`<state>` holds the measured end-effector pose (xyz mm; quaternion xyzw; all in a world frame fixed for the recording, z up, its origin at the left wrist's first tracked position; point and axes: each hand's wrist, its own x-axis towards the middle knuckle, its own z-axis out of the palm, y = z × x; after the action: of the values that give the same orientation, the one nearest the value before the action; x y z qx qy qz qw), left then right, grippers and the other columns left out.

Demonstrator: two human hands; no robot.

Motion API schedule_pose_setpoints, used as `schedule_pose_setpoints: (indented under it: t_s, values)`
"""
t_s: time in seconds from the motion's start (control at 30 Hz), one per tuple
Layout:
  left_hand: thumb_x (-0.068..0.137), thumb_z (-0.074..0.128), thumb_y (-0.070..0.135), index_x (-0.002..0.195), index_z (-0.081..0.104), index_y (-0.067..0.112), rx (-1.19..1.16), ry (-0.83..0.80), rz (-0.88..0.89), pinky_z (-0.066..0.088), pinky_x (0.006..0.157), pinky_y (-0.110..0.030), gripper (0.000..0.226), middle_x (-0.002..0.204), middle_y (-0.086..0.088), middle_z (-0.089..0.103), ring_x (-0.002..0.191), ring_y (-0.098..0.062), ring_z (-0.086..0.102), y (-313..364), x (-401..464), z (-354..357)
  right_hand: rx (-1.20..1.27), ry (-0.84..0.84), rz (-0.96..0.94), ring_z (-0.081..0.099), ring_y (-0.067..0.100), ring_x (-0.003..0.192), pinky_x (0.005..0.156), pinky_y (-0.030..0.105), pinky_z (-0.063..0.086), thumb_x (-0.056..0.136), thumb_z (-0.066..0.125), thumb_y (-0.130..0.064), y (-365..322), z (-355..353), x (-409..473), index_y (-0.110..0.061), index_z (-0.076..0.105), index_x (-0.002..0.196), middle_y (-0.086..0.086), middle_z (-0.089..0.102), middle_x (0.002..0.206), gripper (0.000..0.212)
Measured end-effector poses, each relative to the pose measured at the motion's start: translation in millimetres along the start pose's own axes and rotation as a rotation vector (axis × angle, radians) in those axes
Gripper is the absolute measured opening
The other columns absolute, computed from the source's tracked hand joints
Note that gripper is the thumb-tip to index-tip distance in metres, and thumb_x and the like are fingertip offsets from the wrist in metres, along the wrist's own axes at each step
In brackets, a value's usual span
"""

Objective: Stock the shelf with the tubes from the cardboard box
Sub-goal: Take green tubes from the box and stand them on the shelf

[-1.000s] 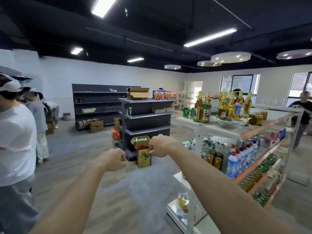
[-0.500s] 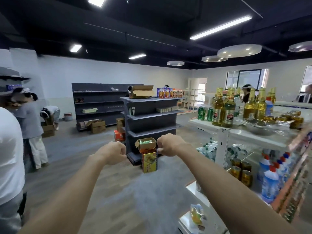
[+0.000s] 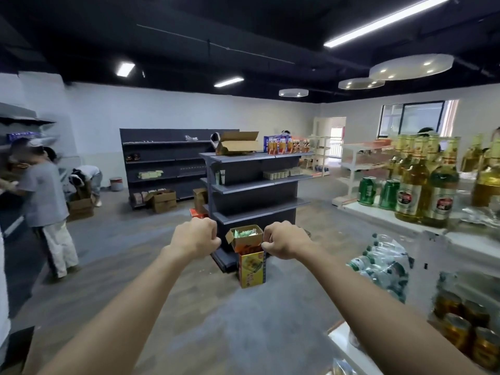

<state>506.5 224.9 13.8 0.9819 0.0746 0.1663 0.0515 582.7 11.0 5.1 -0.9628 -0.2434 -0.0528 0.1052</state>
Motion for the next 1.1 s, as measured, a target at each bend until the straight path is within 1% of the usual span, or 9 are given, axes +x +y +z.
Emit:
schedule_pose_setpoints:
  t_s: [0.13,0.27,0.33,0.5,0.57,0.67,0.87,0.97,1.1]
  values:
    - [0.087,0.057,0.038,0.071,0.052,0.027,0.021,0.002,0.033,0.043,0.063,-0.029,0.020,0.082,0.006,0.063,0.076,-0.017,0.061,-26.3,67.4,32.4,0.031,-0.021,0.013,0.065,0.020,0.088,0.077,0.034,0.055,0.087,0.059,-0.042,6.2,22.8,77.9,-0.025,0.067,0.100,-0.001,0.069,0.101,0.023]
    - [0.087,0.057,0.037,0.075,0.056,0.025,0.021,-0.021,0.065,0.046,0.061,-0.028,0.017,0.081,0.006,0.063,0.074,-0.016,0.061,-61.5,146.1,61.1,0.008,-0.027,0.027,0.066,0.021,0.091,0.076,0.034,0.054,0.084,0.059,-0.041,8.8,43.7,162.8,-0.027,0.066,0.095,0.000,0.069,0.103,0.019]
    - [0.088,0.057,0.037,0.077,0.056,0.026,0.023,-0.032,0.072,0.044,0.059,-0.027,0.016,0.080,0.006,0.062,0.073,-0.015,0.060,-79.2,193.1,72.3,-0.018,-0.026,0.038,0.065,0.023,0.095,0.076,0.033,0.052,0.084,0.058,-0.040,7.9,47.4,209.0,-0.027,0.066,0.097,0.000,0.069,0.105,0.021]
    - [0.087,0.057,0.042,0.084,0.059,0.026,0.054,-0.072,0.121,0.053,0.071,-0.032,0.016,0.087,0.005,0.064,0.080,-0.018,0.062,-110.9,300.3,95.3,-0.085,-0.003,0.050,0.064,0.027,0.099,0.077,0.033,0.048,0.085,0.056,-0.037,12.5,50.9,302.3,-0.024,0.066,0.102,0.003,0.068,0.109,0.024]
    - [0.087,0.058,0.042,0.086,0.060,0.025,0.089,-0.109,0.150,0.053,0.070,-0.032,0.017,0.089,0.004,0.064,0.080,-0.019,0.062,-119.0,338.5,108.9,-0.160,-0.027,0.038,0.063,0.028,0.101,0.079,0.034,0.047,0.087,0.055,-0.039,20.7,54.8,334.2,-0.025,0.065,0.105,0.004,0.067,0.111,0.025]
    - [0.088,0.058,0.041,0.084,0.058,0.026,0.089,-0.142,0.162,0.050,0.070,-0.030,0.015,0.090,0.003,0.064,0.081,-0.020,0.061,-129.4,391.3,135.7,-0.177,-0.040,0.068,0.063,0.029,0.102,0.083,0.036,0.050,0.088,0.054,-0.039,42.8,65.4,380.8,-0.026,0.064,0.106,0.005,0.066,0.114,0.025]
    - [0.088,0.058,0.040,0.085,0.059,0.028,0.055,-0.210,0.178,0.053,0.074,-0.032,0.012,0.095,0.003,0.066,0.085,-0.020,0.064,-142.0,494.1,200.1,-0.093,-0.089,0.130,0.063,0.027,0.103,0.087,0.038,0.053,0.087,0.057,-0.040,96.7,100.8,487.3,-0.025,0.068,0.104,0.004,0.067,0.115,0.026]
    - [0.088,0.057,0.040,0.084,0.058,0.028,0.060,-0.220,0.179,0.053,0.072,-0.031,0.013,0.093,0.004,0.065,0.083,-0.019,0.063,-145.9,555.5,232.1,-0.070,-0.107,0.125,0.063,0.026,0.102,0.088,0.038,0.053,0.087,0.057,-0.043,124.2,118.4,553.9,-0.025,0.068,0.105,0.003,0.067,0.114,0.027]
    - [0.089,0.056,0.036,0.084,0.053,0.025,0.177,-0.196,0.215,0.051,0.073,-0.032,0.012,0.091,0.003,0.063,0.087,-0.022,0.065,-146.9,645.4,260.4,-0.083,-0.113,0.102,0.062,0.027,0.105,0.088,0.037,0.051,0.086,0.058,-0.043,164.1,126.8,652.4,-0.027,0.067,0.105,0.004,0.065,0.116,0.026]
